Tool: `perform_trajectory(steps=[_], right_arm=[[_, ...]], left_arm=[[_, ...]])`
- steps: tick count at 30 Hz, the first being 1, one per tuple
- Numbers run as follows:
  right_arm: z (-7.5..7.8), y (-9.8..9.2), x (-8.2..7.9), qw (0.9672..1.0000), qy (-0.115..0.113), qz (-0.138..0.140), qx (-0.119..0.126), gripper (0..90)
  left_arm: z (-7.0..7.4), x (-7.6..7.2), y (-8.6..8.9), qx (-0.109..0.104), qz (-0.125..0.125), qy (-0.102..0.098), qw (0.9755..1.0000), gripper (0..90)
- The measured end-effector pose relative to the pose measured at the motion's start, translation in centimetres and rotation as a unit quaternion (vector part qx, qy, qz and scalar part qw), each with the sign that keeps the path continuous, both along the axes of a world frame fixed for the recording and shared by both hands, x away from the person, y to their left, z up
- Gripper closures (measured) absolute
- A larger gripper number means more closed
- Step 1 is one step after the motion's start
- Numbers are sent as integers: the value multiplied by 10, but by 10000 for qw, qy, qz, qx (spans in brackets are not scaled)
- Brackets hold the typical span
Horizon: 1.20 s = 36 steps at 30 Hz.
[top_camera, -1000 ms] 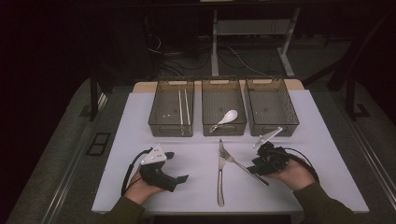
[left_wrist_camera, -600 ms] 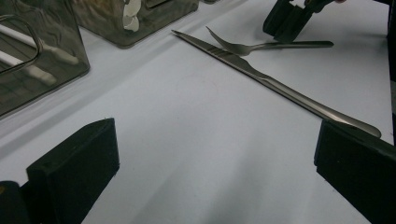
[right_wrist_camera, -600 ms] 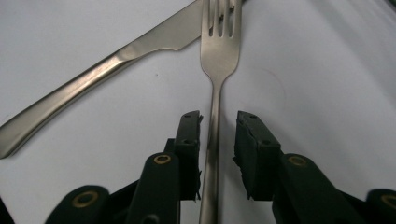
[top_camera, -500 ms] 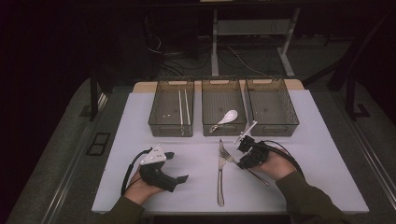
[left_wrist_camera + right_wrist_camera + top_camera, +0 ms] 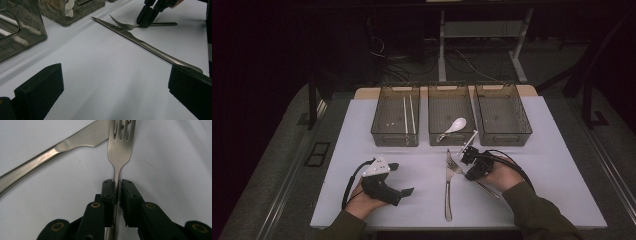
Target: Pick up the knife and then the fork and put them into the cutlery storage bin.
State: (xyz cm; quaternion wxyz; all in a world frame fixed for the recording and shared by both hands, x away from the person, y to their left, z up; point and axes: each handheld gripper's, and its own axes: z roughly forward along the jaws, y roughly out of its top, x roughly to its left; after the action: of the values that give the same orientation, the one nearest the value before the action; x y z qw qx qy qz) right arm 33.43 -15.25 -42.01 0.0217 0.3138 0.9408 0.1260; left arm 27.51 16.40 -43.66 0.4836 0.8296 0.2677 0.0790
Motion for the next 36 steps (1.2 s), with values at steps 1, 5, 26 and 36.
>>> perform_trajectory(steps=[1, 5, 26, 36], right_arm=[[0, 0, 0, 10000, -9, -1, -15, 798], [0, 1, -1, 10000, -17, 7, -29, 825], [9, -11, 2, 9999, -119, -16, 101, 848], [28, -27, 5, 9987, -228, -169, 412, 851]], left_arm=[[0, 0, 0, -3, -1, 2, 10000, 0], [0, 0, 0, -8, -2, 4, 10000, 0], [0, 0, 0, -19, 3, 11, 10000, 0], [0, 0, 0, -19, -2, 15, 10000, 0]])
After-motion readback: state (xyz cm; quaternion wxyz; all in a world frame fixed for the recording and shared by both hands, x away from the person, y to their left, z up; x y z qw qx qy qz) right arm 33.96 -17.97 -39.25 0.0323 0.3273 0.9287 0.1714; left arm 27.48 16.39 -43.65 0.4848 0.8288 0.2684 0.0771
